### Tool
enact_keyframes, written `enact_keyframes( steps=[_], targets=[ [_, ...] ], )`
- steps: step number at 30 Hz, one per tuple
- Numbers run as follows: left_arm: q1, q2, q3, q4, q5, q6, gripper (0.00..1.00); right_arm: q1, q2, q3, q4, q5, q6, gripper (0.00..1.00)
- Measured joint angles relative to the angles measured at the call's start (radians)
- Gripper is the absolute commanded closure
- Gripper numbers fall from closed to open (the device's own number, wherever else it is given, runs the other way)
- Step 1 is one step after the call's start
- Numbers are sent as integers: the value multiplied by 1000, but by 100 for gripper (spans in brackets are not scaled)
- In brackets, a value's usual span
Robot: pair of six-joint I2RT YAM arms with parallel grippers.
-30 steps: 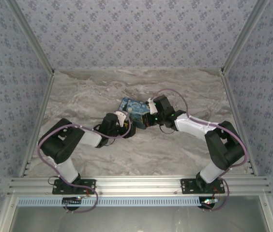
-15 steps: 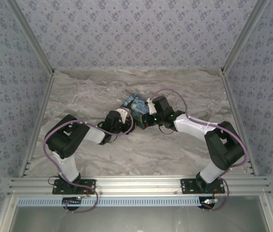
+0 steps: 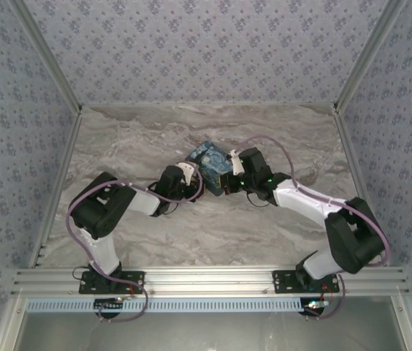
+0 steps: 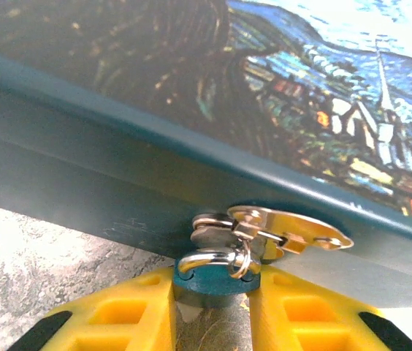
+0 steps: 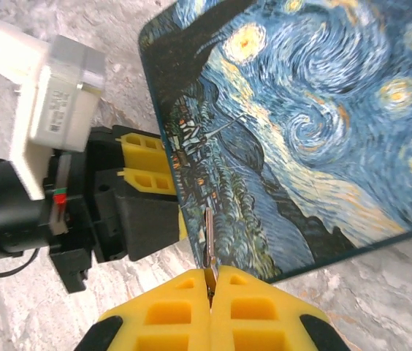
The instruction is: Unlock the padlock with the key
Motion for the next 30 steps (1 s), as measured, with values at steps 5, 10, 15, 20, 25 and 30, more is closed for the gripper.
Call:
enact_keyframes(
  steps=[5,10,15,20,25,30],
  targets=[
    [0,-28,6,-69,8,-26,72,4,-133,-91,17,12,0,100],
    [-5,-50,26,-151,23,-67,72,26,-206,-205,37,27,0,100],
    [-18,-54,65,-234,32,-103,72,83,-230,-293,69,45,-11,100],
    [-27,-71,82,-303,45,-154,72,121,-231,-325,93,56,-44,100],
    [-29,-86,98,-365,56,-241,73,148,-231,-349,119,81,-91,100],
    [-50,-87,127,-418,68,-331,73,171,-219,-381,148,106,-138,100]
  ],
)
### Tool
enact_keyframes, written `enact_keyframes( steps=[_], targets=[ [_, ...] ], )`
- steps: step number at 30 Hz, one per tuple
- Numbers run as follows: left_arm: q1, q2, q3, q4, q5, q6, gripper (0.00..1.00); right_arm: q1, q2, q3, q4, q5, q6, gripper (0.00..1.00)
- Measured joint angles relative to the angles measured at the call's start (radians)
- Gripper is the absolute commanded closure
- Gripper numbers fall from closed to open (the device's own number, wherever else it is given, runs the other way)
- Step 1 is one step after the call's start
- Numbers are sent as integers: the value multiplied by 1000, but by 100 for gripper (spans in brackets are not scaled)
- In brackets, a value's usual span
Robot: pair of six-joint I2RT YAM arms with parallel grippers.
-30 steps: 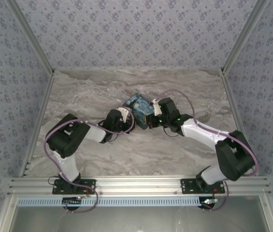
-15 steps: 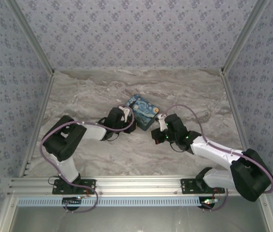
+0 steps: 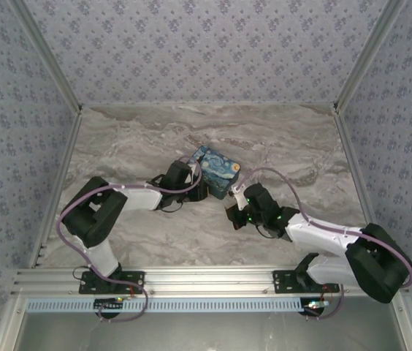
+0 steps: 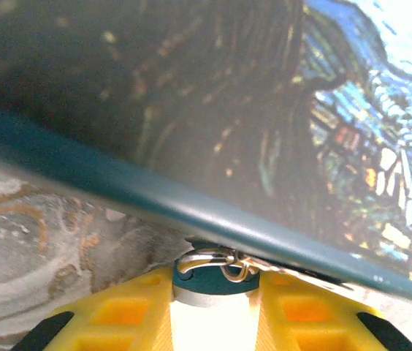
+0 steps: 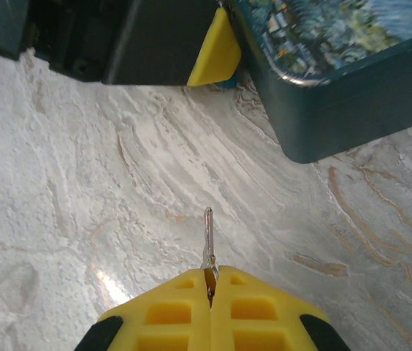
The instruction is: Unlock the padlock with the key
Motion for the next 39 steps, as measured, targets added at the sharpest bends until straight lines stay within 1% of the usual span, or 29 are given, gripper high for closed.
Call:
enact_keyframes(
  steps=[11,15,21,26,34,39],
  targets=[
    [-41,-55,3,-32,14,-188,73,38,78,-42,113,35,-71,100],
    [-64,-65,3,-32,14,-242,73,68,126,-47,152,61,-90,100],
    [-92,-72,3,-30,14,-314,74,97,152,-51,215,125,-116,100],
    [-99,-77,-11,3,10,-385,74,123,153,-54,247,199,-142,100],
    [-114,-77,-12,19,7,-445,74,133,161,-65,289,280,-161,100],
    [-114,-77,-12,19,7,-457,74,133,165,-71,315,300,-167,100]
  ],
)
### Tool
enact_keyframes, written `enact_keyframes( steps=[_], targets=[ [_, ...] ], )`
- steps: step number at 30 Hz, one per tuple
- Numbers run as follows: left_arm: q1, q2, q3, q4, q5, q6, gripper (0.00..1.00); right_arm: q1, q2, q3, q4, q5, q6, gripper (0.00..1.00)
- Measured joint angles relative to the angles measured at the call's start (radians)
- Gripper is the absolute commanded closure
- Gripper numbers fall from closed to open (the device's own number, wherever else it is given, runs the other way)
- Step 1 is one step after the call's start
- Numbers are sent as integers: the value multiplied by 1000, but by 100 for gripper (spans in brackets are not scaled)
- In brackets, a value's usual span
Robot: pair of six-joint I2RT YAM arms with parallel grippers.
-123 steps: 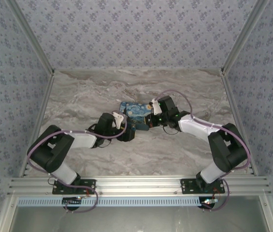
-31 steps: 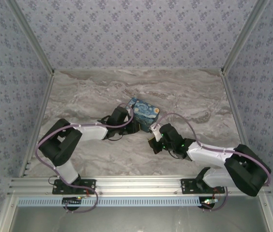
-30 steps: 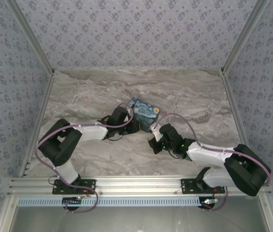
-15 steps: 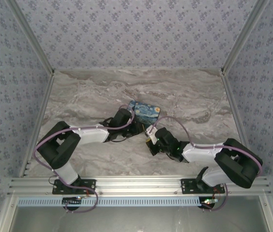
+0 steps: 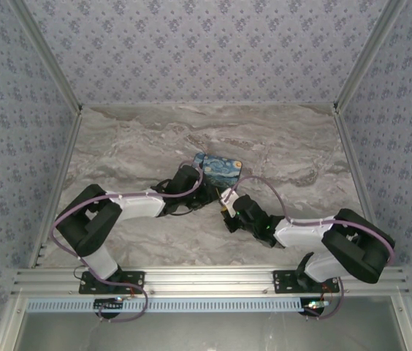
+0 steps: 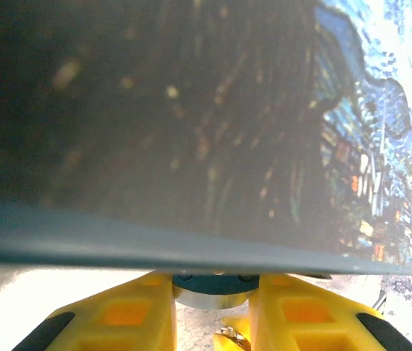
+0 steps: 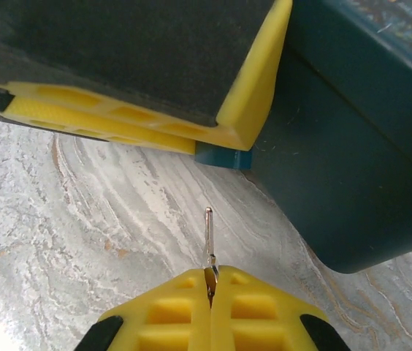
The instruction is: Unlock the padlock with the key
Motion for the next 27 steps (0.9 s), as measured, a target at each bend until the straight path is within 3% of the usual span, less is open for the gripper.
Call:
enact_keyframes(
  steps=[27],
  targets=[
    [-11,0,0,4,0,-18,73,-26,68,0,98,-14,0,100]
  ],
)
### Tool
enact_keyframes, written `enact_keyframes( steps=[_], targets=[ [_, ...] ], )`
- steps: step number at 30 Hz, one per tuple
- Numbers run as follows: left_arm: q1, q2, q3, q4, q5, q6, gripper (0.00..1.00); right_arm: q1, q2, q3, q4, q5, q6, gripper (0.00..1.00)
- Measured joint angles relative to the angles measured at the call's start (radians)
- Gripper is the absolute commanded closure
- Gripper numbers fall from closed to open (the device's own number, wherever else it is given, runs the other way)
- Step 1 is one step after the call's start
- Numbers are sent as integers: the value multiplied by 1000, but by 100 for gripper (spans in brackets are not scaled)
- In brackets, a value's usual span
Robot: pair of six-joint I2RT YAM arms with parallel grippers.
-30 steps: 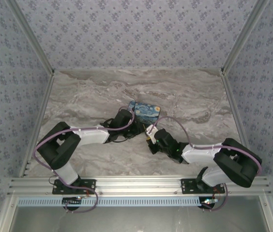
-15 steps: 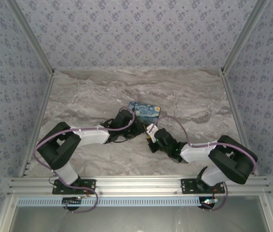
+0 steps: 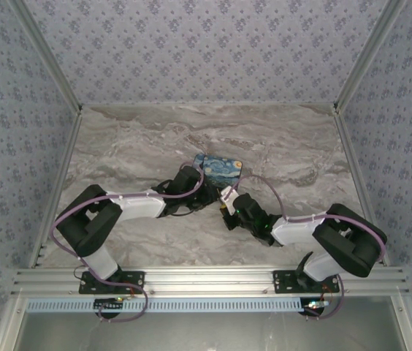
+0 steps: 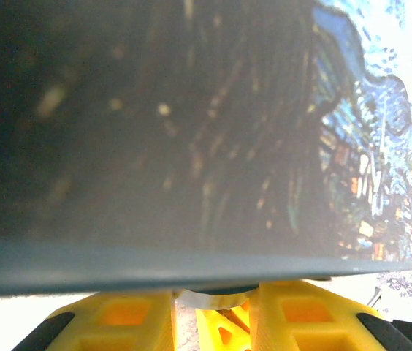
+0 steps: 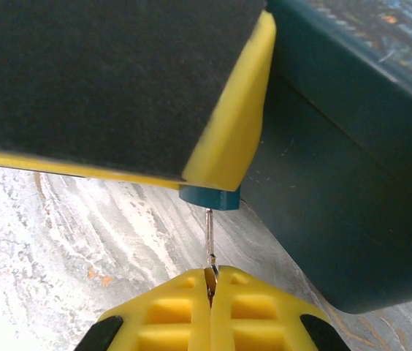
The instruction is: Unlock the padlock with the key
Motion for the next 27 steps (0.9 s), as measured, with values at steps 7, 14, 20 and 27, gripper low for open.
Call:
enact_keyframes(
  steps=[7,14,20,27],
  targets=[
    [0,0,0,0,0,0,73,-2,0,0,12,0,0,100],
    [0,0,0,3,0,-4,73,-7,0,0,18,0,0,100],
    [0,0,0,16,0,-7,73,-15,0,0,31,-1,-1,100],
    [1,0,0,38,-8,-25,73,-40,0,0,54,-26,-1,100]
  ],
)
